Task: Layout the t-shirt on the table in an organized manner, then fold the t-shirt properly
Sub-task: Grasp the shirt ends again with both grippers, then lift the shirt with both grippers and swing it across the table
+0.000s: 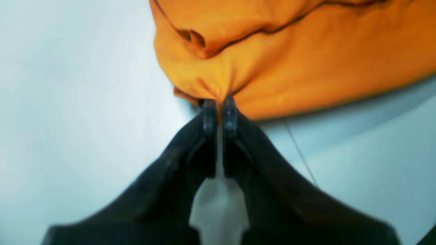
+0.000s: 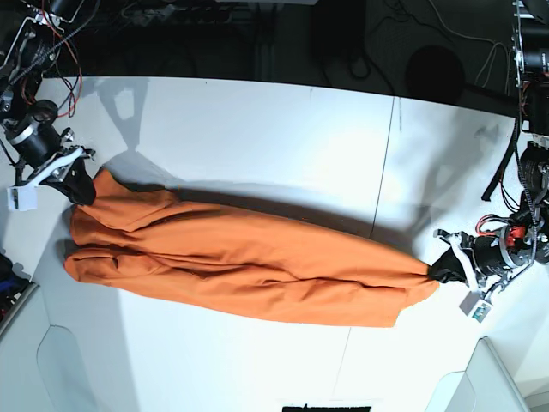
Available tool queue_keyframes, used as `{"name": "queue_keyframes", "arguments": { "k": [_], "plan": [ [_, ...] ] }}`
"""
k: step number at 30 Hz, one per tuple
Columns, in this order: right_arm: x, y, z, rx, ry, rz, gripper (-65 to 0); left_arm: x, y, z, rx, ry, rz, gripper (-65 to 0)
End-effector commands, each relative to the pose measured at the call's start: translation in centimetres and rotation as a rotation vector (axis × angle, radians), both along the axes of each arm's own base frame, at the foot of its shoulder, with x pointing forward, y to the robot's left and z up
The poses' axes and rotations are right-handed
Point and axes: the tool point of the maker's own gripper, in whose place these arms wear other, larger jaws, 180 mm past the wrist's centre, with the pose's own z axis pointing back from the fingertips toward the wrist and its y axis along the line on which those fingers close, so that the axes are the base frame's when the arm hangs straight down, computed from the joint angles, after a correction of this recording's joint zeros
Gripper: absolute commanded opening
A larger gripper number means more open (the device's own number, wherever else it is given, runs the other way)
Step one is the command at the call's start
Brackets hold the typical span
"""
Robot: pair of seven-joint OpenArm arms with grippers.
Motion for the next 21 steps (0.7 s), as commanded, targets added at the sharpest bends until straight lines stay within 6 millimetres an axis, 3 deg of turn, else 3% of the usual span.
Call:
{"name": "queue_keyframes", "arguments": {
  "k": [1,6,15,21],
  "plan": [
    [0.3,-0.3,2.7,-0.021,-0.083,0.019,-65.0,0.9,0.8,3.5,0.037,-0.090,-0.014,-65.0],
    [0.3,-1.4,7.2,-0.171,-0.170,0.085,-65.0,1.5,1.6,9.3,0.162,-0.233,-0.046,-65.0],
    [4.7,-4.0,14.6,-0.299,-0.358,0.069,-65.0,5.7,5.4,16.5,0.144,-0.410,0.093,-65.0],
    [8.0,-5.8,16.6,-0.231,-0.421,0.008,-65.0,8.0,8.6,20.6,0.077,-0.494,0.191,-65.0]
  ]
}}
